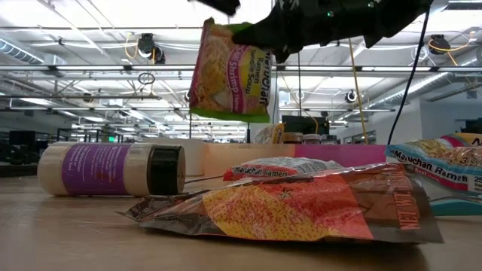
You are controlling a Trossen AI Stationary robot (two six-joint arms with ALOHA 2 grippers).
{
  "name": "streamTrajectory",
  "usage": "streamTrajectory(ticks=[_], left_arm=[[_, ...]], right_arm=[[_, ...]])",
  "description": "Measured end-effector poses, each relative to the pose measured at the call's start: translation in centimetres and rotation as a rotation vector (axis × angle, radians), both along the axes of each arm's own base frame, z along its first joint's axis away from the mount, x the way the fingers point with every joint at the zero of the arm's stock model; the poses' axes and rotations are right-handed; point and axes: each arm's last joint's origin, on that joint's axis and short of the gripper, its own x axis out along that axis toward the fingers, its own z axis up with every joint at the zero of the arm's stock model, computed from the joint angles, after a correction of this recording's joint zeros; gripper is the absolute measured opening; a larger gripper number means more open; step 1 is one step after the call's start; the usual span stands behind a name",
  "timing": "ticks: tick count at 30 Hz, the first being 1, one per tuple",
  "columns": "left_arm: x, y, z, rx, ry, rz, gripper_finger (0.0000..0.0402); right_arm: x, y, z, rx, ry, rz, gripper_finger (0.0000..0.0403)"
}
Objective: Pick & Place Food Item
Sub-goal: Put the green noodle pack into the orange bin
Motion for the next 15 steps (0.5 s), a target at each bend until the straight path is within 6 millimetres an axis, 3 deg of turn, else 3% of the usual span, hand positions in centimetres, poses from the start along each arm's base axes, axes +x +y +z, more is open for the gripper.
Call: streamTrajectory(ticks=[9,12,15], left_arm=[[-7.1,-1.1,5.8,-0.100,-0.232,-0.008,0.0199],[-8.7,-2.1,5.0,-0.074,-0.289,0.002,0.0193],[-10.3,-3.3,2.7,-0.047,-0.349,0.000,0.0187]], right_arm=[[-1.1,-1.3,0.6,0.023,0.072,-0.043,0.0000],[-1.3,-1.5,1.2,0.020,0.053,-0.047,0.0000],[-1.5,-1.5,1.5,0.021,0.045,-0.050,0.0000]])
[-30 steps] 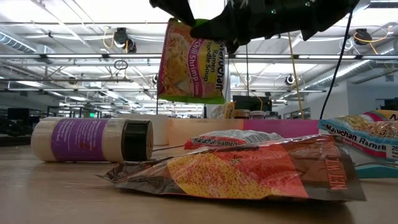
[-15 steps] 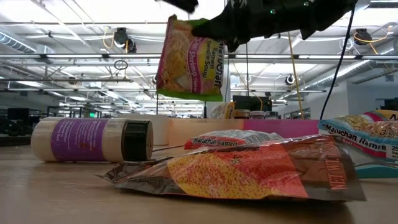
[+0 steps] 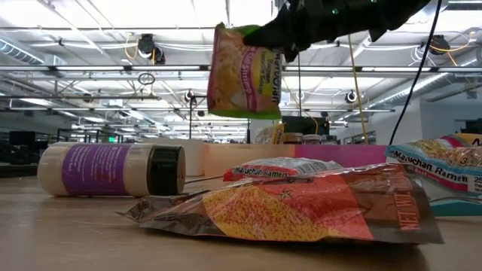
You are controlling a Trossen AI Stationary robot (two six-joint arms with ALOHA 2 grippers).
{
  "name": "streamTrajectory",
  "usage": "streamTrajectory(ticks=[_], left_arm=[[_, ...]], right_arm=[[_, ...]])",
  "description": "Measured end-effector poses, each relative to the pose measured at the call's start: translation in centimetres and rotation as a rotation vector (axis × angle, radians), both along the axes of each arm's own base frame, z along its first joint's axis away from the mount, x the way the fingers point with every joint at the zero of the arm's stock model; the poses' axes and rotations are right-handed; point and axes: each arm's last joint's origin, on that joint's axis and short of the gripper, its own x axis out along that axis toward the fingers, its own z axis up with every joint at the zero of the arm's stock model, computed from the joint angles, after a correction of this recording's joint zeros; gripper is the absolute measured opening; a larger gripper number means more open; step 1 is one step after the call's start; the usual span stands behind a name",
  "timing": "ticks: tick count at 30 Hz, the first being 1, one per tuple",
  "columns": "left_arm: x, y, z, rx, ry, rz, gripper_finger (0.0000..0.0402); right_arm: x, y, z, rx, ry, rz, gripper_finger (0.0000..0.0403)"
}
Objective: Pick & Place Food Item
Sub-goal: Put the green noodle pack into the orange bin
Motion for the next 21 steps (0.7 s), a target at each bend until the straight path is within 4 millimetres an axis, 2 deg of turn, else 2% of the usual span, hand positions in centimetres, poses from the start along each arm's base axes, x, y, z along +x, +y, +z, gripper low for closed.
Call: streamTrajectory(ticks=[2,7,11,17,21], left_arm=[[-0.8,-0.6,-1.8,-0.002,-0.062,-0.013,0.0187],[-2.1,-1.3,-8.2,-0.036,-0.162,-0.057,0.0186],[-2.6,-1.3,-12.2,-0.052,-0.297,-0.089,0.0186],[-3.6,0.3,-15.5,0.016,-0.453,-0.097,0.0187],[-3.9,1.5,-15.3,0.051,-0.541,-0.052,0.0186]], right_arm=[[-0.3,-0.2,-0.1,0.003,0.036,-0.007,0.0000],[-1.0,-1.1,0.1,0.025,0.078,-0.086,0.0000],[-1.0,-2.4,1.0,0.078,-0.013,-0.143,0.0000],[-0.3,-4.9,2.6,0.103,-0.109,-0.239,0.0000],[1.1,-6.8,3.8,0.112,-0.118,-0.319,0.0000]])
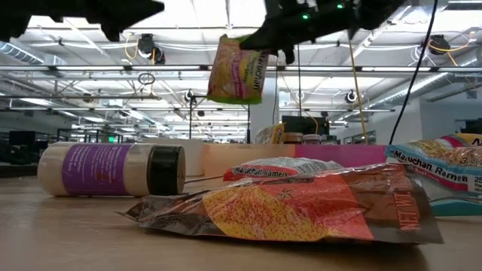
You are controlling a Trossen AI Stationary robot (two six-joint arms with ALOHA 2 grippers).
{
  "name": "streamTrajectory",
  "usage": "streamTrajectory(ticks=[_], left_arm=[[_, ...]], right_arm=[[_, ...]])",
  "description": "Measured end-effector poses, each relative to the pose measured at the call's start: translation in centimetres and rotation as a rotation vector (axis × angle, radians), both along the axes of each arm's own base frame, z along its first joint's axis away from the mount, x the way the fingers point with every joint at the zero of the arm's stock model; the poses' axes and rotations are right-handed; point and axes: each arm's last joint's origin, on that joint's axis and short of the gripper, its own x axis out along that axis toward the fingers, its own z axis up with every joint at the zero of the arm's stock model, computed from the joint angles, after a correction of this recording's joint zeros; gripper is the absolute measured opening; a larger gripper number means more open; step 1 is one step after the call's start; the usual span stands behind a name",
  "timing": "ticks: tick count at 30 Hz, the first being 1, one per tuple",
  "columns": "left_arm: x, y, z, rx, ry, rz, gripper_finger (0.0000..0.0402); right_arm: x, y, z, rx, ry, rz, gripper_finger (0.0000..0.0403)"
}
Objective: Pick & Place Food Item
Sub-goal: Put the green noodle pack into the orange bin
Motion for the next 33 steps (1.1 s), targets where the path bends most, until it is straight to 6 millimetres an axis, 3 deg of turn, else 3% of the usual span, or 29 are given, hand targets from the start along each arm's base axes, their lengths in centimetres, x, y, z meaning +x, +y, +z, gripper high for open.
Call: streamTrajectory(ticks=[6,13,17,29,33], left_arm=[[0.5,1.6,0.1,0.031,0.001,0.089,0.0187],[0.5,1.8,0.2,-0.004,-0.022,0.075,0.0186],[0.6,1.6,0.3,0.014,-0.028,-0.001,0.0186],[0.6,1.4,0.3,0.055,-0.028,-0.052,0.0187],[0.6,1.4,0.3,0.052,-0.029,-0.053,0.0186]], right_arm=[[3.2,-3.2,1.2,0.000,0.010,-0.146,0.0000],[5.8,-6.4,-2.9,0.062,0.071,-0.307,0.0000],[6.3,-7.6,-5.1,0.085,0.103,-0.384,0.0000],[5.8,-8.9,-5.7,0.095,0.127,-0.487,0.0000],[6.3,-9.3,-7.3,0.101,0.136,-0.523,0.0000]])
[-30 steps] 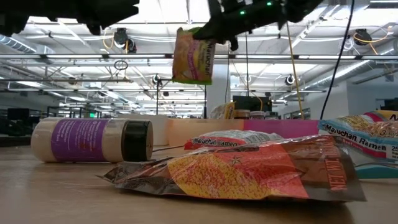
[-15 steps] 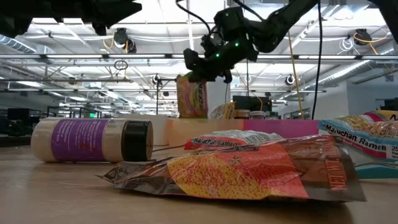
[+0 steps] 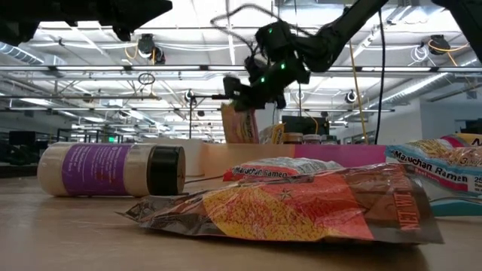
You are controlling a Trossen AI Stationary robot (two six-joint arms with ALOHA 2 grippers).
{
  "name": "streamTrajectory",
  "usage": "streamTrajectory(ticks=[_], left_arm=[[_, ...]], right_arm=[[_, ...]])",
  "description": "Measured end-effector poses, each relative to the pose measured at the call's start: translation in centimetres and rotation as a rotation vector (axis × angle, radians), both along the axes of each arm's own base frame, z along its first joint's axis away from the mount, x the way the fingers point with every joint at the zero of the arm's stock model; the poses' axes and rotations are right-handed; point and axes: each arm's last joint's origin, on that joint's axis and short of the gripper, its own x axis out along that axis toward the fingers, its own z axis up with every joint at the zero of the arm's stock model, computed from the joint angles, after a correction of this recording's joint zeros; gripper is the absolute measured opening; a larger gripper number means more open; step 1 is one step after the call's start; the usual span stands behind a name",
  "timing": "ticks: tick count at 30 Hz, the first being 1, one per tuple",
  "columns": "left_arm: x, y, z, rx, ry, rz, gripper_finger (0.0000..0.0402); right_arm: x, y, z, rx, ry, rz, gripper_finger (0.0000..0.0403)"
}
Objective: Pick & Place Food Item
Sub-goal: Put the green noodle pack into the orange bin
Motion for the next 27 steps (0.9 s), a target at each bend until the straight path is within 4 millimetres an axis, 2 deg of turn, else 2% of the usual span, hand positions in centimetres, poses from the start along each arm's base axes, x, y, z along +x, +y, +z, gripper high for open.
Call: streamTrajectory(ticks=[4,8,15,27], left_arm=[[0.0,0.0,0.0,0.001,0.000,0.002,0.0186],[0.0,0.0,0.0,0.013,0.002,0.005,0.0186],[0.0,0.0,0.0,0.022,0.003,0.007,0.0186],[0.0,0.0,0.0,0.022,0.003,0.006,0.0186]], right_arm=[[0.5,-0.4,-1.3,0.029,-0.044,-0.021,0.0000],[1.1,-0.7,-3.6,0.031,-0.032,-0.040,0.0000],[1.3,-1.4,-5.1,0.061,-0.070,-0.072,0.0000],[1.4,-1.4,-5.2,0.054,-0.080,-0.099,0.0000]])
